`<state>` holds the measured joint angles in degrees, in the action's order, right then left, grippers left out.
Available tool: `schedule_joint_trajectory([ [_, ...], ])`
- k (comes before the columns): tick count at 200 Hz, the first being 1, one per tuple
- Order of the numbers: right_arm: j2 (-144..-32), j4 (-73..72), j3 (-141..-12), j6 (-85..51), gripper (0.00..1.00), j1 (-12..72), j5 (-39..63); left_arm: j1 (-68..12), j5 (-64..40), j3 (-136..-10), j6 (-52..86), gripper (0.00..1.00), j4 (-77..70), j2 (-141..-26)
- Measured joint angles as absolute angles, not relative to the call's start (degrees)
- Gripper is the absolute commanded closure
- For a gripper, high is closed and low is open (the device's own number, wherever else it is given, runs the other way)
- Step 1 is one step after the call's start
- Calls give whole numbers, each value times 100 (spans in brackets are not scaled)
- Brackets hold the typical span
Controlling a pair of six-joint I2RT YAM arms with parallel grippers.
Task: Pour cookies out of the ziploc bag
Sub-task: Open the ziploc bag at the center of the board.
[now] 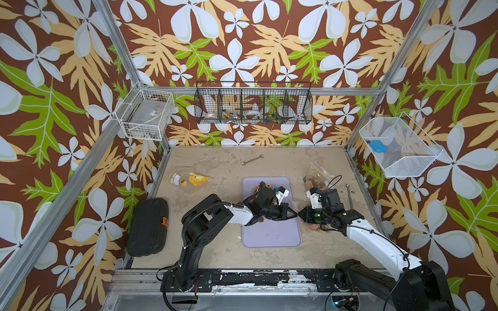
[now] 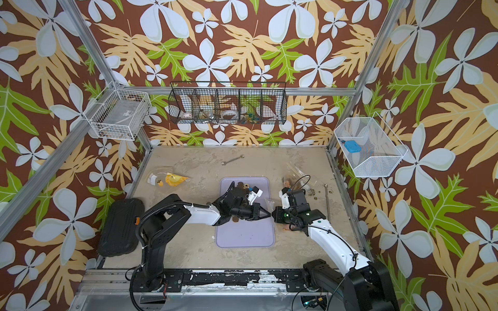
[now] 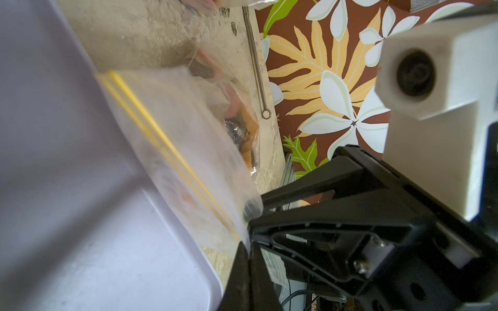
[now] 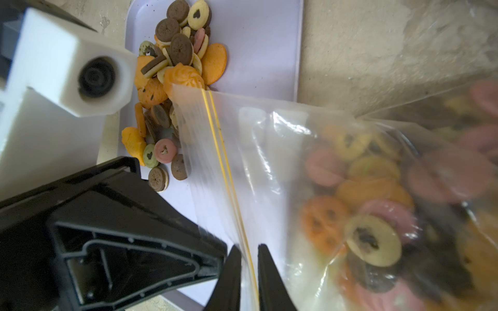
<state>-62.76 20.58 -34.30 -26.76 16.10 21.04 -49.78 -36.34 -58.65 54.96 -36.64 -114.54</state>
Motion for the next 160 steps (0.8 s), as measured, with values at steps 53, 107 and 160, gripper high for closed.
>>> schedule_joint_trajectory([
  [53,-6311,2016,-3428,-2672,100,1614,2123,-4978,-3629,-5865,5494,100,-3660,-11454],
  [107,-6211,2088,-3531,-2606,100,1621,2032,-4980,-3426,-5887,5328,100,-3194,-11330],
  [160,-6224,2161,-3594,-2515,100,1625,1660,-4982,-3256,-5918,5087,100,-2842,-11198],
])
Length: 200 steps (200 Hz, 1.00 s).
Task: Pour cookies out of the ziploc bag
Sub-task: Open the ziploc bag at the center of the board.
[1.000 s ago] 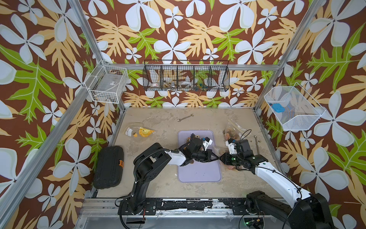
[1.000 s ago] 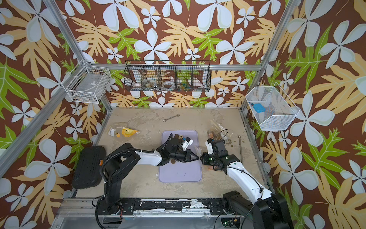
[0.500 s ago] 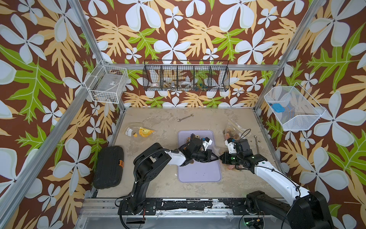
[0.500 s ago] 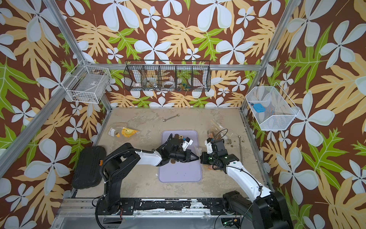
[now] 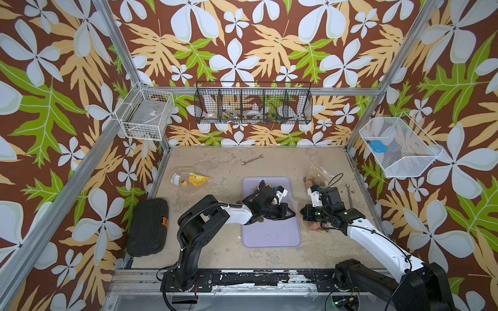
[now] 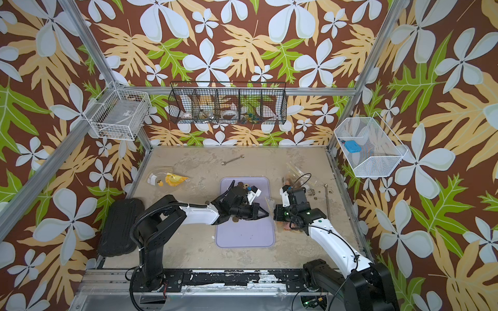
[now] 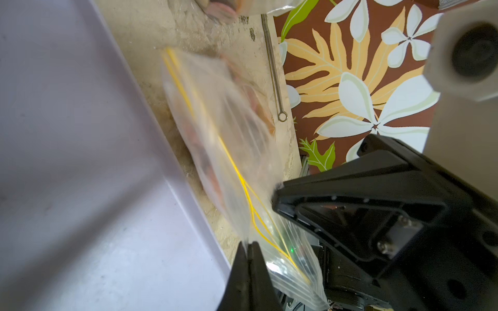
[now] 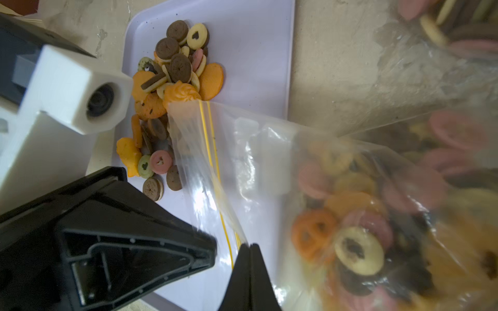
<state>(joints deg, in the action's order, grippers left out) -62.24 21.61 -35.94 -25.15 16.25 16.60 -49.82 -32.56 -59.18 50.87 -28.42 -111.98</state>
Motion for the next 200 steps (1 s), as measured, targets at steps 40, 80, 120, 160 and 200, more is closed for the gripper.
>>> schedule_joint_trajectory([
  [40,-6222,2235,-3656,-2517,100,1629,1505,-4993,-3212,-5898,5063,100,-2840,-11174],
  [80,-6213,2281,-3745,-2512,100,1640,1284,-4993,-3212,-5883,5041,100,-2864,-11168],
  [120,-6250,2270,-3763,-2502,100,1621,742,-4989,-3197,-5782,4941,100,-2480,-11144],
  [160,-6066,2259,-3841,-2456,78,1614,958,-4987,-3199,-5767,4939,100,-2432,-11142],
  [200,-5819,2233,-3828,-2375,51,1660,1824,-4987,-3216,-5780,4939,100,-2432,-11142],
])
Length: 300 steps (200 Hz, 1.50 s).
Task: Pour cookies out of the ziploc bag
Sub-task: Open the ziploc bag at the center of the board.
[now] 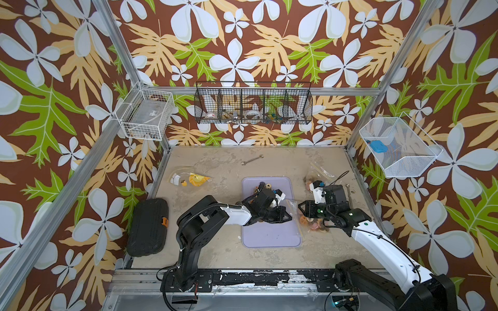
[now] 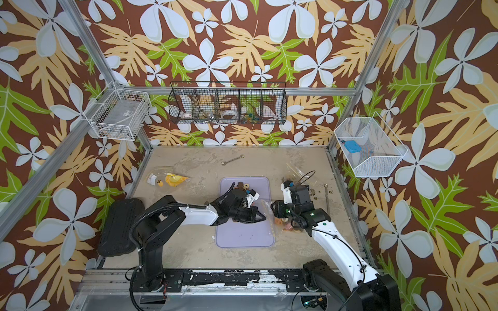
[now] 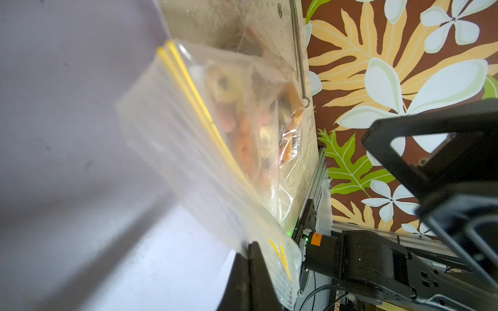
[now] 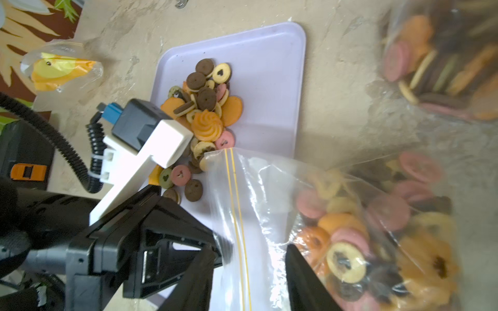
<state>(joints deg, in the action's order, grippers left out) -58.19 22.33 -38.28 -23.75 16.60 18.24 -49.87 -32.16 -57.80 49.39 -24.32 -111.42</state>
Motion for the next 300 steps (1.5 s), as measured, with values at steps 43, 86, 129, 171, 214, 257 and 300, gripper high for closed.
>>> schedule_joint_trajectory([
  [43,-5859,2270,-3728,-2377,53,2067,2027,-4984,-3288,-5876,4897,100,-2464,-11107],
  [86,-6112,2270,-3741,-2381,59,2108,1946,-4982,-3352,-6090,4807,100,-2563,-11104],
  [129,-6420,2239,-3785,-2401,65,2108,1691,-4967,-3321,-6069,4807,100,-2484,-11113],
  [171,-6707,2180,-3795,-2464,71,2104,1466,-4971,-3330,-5996,4794,100,-2440,-11111],
  [214,-6796,2119,-3795,-2486,78,2104,1389,-4978,-3365,-5957,4786,100,-2473,-11045],
  [257,-6792,1977,-3767,-2508,79,2106,1463,-4971,-3365,-5951,4768,100,-2471,-11030],
  [300,-6761,1789,-3636,-2536,83,2108,1527,-4952,-3363,-5922,4768,100,-2467,-11026],
])
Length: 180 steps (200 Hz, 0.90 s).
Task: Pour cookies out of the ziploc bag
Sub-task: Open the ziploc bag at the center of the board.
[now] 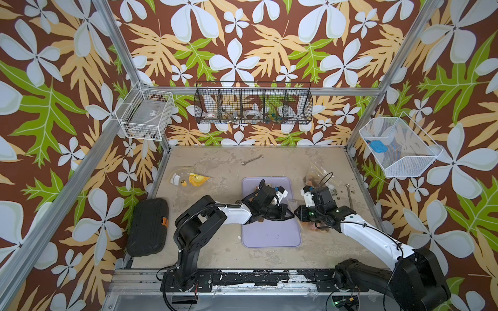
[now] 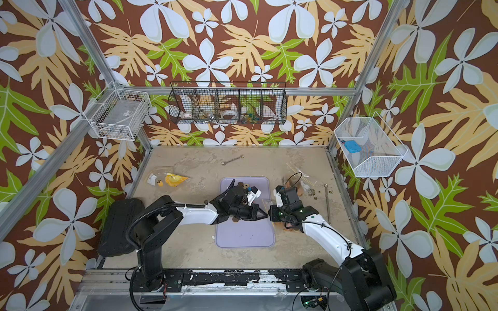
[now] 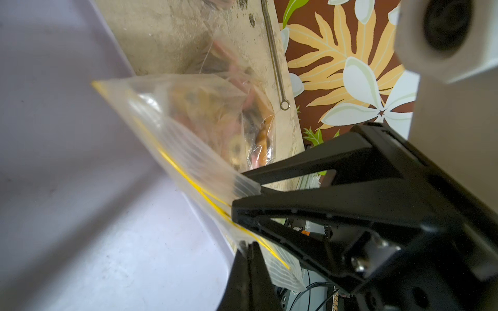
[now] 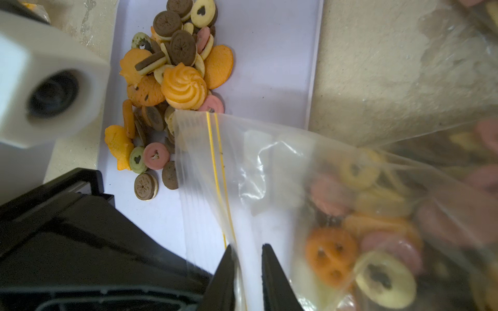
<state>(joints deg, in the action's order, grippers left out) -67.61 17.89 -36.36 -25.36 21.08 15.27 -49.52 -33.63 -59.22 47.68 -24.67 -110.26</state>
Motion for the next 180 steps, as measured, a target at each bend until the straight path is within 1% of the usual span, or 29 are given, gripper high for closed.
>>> schedule_joint_trajectory([
  [30,-6735,1634,-3562,-2552,100,2108,1605,-4908,-3363,-5885,4768,100,-2458,-11013],
  [85,-6643,1350,-3468,-2655,100,2115,1597,-4797,-3293,-5835,4742,100,-2298,-10847],
  [108,-6641,1227,-3439,-2655,100,2189,1428,-4757,-3192,-5850,4652,100,-2167,-10812],
  [158,-6768,1166,-3520,-2585,100,2790,368,-4724,-3127,-5942,4606,100,-1955,-10805],
  [180,-6768,1212,-3557,-2547,100,2884,-178,-4703,-3096,-5942,4595,100,-1903,-10805],
])
